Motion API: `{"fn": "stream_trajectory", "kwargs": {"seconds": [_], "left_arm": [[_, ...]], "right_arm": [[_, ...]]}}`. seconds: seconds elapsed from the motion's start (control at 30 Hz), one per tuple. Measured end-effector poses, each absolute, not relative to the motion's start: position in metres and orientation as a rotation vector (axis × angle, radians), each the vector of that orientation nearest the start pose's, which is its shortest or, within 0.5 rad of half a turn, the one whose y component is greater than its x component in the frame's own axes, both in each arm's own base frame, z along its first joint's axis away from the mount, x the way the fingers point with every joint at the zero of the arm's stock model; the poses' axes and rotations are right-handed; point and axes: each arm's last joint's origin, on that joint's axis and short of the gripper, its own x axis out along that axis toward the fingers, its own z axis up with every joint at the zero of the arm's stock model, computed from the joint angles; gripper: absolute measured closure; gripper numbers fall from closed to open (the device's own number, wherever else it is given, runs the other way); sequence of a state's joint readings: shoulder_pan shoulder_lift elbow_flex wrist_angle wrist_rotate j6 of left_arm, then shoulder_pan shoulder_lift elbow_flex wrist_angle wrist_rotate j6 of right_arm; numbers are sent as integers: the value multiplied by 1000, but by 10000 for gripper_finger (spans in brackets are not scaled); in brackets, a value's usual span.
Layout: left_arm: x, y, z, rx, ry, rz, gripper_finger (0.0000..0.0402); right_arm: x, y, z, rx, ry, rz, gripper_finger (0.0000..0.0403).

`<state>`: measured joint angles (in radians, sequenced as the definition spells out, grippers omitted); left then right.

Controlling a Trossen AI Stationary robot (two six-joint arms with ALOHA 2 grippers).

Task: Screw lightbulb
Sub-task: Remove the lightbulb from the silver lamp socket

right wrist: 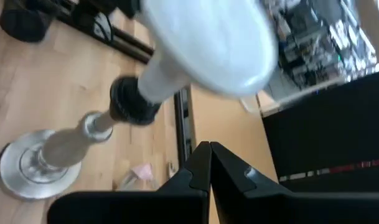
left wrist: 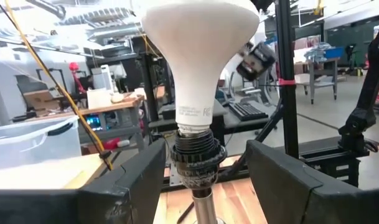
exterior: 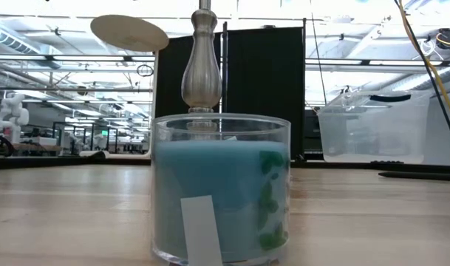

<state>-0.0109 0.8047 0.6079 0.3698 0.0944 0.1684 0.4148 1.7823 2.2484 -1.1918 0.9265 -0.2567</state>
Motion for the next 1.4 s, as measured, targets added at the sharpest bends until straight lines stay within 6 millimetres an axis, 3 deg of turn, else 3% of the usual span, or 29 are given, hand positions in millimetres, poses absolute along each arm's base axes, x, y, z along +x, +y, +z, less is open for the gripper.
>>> {"fn": "stream_trajectory", "kwargs": {"seconds": [0.2,0.37,0.5,0.73,0.87,0.97,1.2,1.4], "left_arm": [[184,-5,321,177,-182,-89,175],[184,-5,322,178,-193,-88,175],[184,-5,323,174,-194,-89,175],[183,-5,326,155,-226,-82,175],[185,-4,333,146,-234,-55,179],[192,-3,340,142,-234,-52,195],[220,-3,340,142,-166,-39,235],[226,-2,339,167,-159,-20,239]], "right_arm": [[310,110,442,-645,648,-502,403],[306,111,412,-566,553,-341,403],[289,104,388,-498,455,-321,403],[252,76,334,-359,157,-330,403],[244,60,312,-313,-87,-244,403],[247,53,309,-339,-174,-173,403],[268,43,311,-354,-191,-134,396],[282,44,320,-346,-222,-145,366]]}}
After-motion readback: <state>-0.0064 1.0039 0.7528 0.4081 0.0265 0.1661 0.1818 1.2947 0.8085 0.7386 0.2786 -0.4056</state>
